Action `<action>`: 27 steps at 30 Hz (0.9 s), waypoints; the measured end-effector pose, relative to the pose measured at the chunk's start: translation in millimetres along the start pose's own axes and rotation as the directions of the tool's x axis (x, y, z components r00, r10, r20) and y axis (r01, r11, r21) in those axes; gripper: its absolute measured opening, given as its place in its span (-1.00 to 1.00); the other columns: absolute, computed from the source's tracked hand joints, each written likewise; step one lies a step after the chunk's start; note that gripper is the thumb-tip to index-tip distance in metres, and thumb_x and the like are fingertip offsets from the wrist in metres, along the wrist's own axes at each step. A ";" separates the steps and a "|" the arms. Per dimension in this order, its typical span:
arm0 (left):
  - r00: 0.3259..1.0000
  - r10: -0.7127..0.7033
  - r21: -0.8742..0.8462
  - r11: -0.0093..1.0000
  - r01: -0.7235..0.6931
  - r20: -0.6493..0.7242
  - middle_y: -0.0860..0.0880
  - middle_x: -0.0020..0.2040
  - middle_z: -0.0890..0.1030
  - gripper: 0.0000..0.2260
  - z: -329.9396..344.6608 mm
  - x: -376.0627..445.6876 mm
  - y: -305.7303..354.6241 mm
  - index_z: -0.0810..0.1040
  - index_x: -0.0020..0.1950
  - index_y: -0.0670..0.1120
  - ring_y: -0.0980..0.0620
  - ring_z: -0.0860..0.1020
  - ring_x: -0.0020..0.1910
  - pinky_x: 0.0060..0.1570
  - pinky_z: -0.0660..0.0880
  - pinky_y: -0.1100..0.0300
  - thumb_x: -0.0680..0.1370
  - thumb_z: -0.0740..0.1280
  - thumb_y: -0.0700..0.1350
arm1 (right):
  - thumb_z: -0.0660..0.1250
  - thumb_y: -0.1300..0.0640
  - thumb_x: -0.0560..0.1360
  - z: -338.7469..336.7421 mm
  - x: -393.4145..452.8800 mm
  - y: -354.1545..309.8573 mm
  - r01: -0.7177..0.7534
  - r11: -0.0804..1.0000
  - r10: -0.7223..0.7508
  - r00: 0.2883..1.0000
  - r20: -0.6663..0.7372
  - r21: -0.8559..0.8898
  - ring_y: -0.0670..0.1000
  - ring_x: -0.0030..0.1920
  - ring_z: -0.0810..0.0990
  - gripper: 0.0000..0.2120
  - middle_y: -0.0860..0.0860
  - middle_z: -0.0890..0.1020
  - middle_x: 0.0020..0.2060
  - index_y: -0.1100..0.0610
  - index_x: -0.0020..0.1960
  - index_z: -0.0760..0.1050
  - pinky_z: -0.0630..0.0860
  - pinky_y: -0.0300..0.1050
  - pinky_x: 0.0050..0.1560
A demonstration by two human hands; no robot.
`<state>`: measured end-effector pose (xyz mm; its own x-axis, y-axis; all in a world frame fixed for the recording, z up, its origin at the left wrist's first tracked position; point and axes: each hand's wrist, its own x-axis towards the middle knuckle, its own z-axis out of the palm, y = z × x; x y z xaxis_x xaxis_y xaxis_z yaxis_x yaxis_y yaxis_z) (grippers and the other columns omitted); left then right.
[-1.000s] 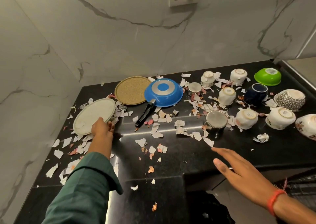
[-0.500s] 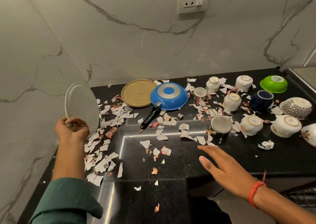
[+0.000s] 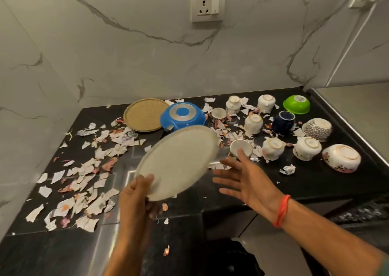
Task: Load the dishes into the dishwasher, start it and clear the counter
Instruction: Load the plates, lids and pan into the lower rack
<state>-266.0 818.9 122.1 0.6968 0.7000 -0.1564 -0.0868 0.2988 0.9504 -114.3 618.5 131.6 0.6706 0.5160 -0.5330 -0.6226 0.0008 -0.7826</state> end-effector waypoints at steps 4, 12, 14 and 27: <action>0.987 -0.024 0.108 0.994 0.006 0.159 -0.10 -0.58 0.26 -0.63 21.6 -34.4 -22.3 0.30 -0.39 -0.16 0.04 0.25 -0.68 -0.61 0.20 0.32 0.48 0.42 -0.11 | 0.12 -0.37 0.56 -17.7 -11.0 -9.8 -0.031 0.977 0.023 0.999 0.040 0.209 0.17 0.15 0.67 -0.34 0.19 0.68 0.15 0.12 0.28 0.62 0.53 0.14 0.23; 0.971 0.040 0.307 0.945 -0.113 0.235 -0.10 -0.24 0.65 -0.73 68.5 -76.3 -33.2 0.56 -0.06 0.01 -0.16 0.61 -0.39 -0.43 0.59 0.11 0.40 0.61 0.01 | 0.38 0.08 0.55 -87.7 -48.0 -6.3 0.081 0.983 -0.053 0.985 -0.164 0.166 0.22 0.11 0.69 -0.67 0.19 0.71 0.07 0.20 0.26 0.57 0.55 0.24 0.24; 0.989 0.044 0.298 0.951 -0.085 0.143 0.01 -0.08 0.73 -0.64 88.9 -85.3 -34.2 0.48 0.23 0.11 -0.07 0.71 -0.18 -0.24 0.67 0.14 0.53 0.47 -0.18 | 0.34 0.10 0.59 -108.2 -60.0 -7.4 0.104 0.977 -0.069 0.980 -0.187 0.186 0.24 0.13 0.68 -0.71 0.20 0.71 0.08 0.21 0.25 0.57 0.54 0.24 0.25; 0.927 -0.268 0.519 0.849 0.099 0.262 0.10 -0.03 0.72 -0.86 275.1 -193.9 -125.0 0.63 0.13 0.06 0.06 0.60 0.07 0.04 0.48 0.18 0.65 0.32 -0.13 | 0.33 0.09 0.61 -338.2 -188.6 52.6 0.181 0.945 -0.080 0.936 -0.344 0.271 0.18 0.01 0.70 -0.72 0.22 0.71 0.04 0.26 0.19 0.61 0.65 0.08 0.05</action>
<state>-194.4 467.4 107.6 0.8560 0.3989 -0.3289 0.3643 -0.0138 0.9312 -137.0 231.5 82.1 0.8162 0.1884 -0.5463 -0.5766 0.3262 -0.7490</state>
